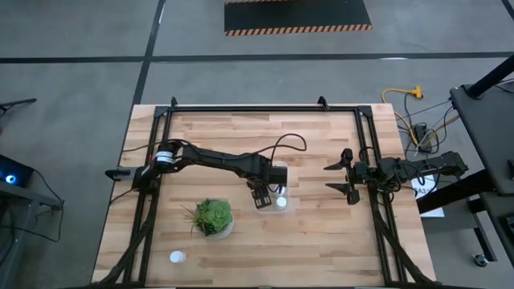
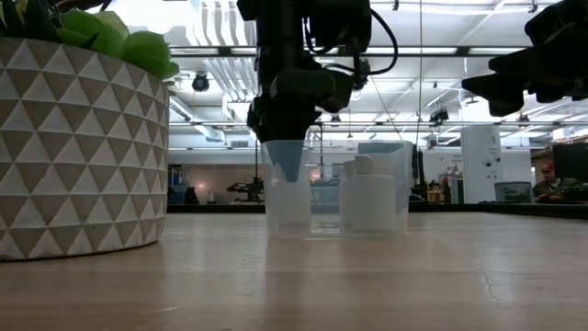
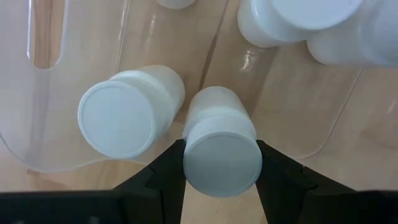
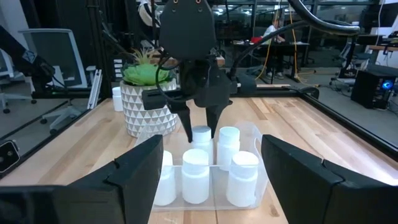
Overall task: Pick and place pill bottles into a basket
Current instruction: Put the white medicine bottle into the transparent bin
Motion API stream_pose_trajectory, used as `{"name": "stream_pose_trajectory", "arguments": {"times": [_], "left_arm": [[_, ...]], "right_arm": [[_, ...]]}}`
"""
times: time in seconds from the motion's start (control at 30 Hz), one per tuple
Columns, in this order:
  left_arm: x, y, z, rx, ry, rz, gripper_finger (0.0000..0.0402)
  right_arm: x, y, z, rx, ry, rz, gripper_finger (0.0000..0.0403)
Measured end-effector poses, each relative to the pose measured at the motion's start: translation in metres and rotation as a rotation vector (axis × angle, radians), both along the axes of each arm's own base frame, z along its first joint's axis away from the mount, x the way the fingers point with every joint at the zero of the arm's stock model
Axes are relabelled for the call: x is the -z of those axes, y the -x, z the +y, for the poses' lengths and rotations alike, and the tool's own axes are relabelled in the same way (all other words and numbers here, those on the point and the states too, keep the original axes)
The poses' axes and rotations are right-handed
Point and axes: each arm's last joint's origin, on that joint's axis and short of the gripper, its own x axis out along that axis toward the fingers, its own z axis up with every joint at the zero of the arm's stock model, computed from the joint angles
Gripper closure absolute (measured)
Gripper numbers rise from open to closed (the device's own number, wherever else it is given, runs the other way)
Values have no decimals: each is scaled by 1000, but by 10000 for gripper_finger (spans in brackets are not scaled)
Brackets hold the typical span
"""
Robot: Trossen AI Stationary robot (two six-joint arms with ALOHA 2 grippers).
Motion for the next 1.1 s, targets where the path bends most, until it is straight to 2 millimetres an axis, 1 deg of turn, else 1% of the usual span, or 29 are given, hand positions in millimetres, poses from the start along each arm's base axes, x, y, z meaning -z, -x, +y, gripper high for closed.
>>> {"name": "stream_pose_trajectory", "arguments": {"times": [0.2, 0.37, 0.43, 0.7, 0.9, 1.1], "left_arm": [[0, -1, 0, 0, -2, -11, 256], [0, -1, 0, -1, -9, -11, 217], [0, -1, 0, -1, -9, -11, 208], [-3, 0, 0, -1, -8, -2, 201], [-19, 0, 0, -2, -5, -37, 199], [-51, 6, 1, -3, 0, -119, 199]], "right_arm": [[0, 0, 0, 0, -1, 0, 142], [0, 0, 0, 0, -1, 0, 142], [0, 0, 0, 0, 0, 0, 142], [0, 0, 0, 0, 0, 0, 142], [0, 0, 0, 0, -1, 0, 142], [0, 0, 0, 1, -1, 0, 142]]}}
